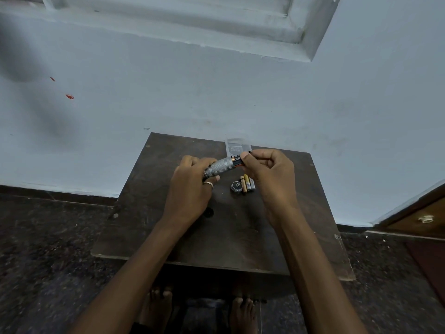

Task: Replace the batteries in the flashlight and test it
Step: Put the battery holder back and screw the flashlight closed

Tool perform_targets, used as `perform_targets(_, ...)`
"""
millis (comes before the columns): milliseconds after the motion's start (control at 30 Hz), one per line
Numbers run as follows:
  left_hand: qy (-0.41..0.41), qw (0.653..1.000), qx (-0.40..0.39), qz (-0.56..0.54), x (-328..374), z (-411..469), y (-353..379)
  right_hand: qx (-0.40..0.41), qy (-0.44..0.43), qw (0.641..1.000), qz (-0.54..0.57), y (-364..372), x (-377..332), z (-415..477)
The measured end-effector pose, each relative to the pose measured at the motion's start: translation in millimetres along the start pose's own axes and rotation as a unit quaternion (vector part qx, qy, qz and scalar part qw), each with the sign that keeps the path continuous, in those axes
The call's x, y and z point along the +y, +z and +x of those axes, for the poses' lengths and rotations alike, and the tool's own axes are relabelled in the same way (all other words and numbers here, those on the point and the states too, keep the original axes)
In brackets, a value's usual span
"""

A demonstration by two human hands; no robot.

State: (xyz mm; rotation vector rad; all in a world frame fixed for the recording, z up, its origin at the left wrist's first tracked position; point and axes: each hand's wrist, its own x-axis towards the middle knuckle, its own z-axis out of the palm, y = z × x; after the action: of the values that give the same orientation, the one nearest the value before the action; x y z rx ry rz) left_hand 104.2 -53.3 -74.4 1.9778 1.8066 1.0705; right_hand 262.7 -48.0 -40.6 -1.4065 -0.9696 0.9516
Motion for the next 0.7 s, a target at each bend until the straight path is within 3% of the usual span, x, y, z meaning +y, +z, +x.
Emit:
perform_targets(433, 0.008, 1.000, -0.008, -0.011, 1, 0, -2, -0.012, -0.083, 0.991, -0.105, 0, -6, -3)
perform_targets(700, -0.006, 1.000, -0.004, -0.031, -1, 1, -3, -0.039, -0.106, 0.966, -0.233, -12, -6, 3)
